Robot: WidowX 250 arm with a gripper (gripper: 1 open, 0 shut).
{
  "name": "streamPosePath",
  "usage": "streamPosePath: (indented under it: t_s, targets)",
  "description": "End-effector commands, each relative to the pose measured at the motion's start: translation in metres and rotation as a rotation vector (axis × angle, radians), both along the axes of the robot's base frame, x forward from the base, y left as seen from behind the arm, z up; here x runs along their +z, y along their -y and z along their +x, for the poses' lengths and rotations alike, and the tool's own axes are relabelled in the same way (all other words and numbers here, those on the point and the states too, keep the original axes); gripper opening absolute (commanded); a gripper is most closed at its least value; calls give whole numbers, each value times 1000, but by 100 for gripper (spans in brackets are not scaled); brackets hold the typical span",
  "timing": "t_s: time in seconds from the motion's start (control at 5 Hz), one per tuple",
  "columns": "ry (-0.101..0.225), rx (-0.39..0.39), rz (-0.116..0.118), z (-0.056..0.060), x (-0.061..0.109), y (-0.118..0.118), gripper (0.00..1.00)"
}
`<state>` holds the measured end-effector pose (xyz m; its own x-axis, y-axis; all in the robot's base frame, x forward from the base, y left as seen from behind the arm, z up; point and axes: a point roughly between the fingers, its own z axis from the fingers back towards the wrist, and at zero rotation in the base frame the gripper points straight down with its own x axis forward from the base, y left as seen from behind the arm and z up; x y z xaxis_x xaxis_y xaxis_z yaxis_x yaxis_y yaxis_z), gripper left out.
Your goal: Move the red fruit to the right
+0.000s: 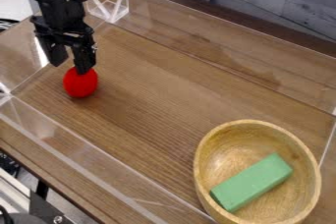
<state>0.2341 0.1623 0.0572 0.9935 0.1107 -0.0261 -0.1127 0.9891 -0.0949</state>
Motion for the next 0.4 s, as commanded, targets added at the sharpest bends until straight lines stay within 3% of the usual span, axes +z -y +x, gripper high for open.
streamPosePath:
  t_s: [0.0,0.2]
  targets:
    - [28,-17,16,5,6,-21,100]
    - [29,-43,7,4,0,-32,100]
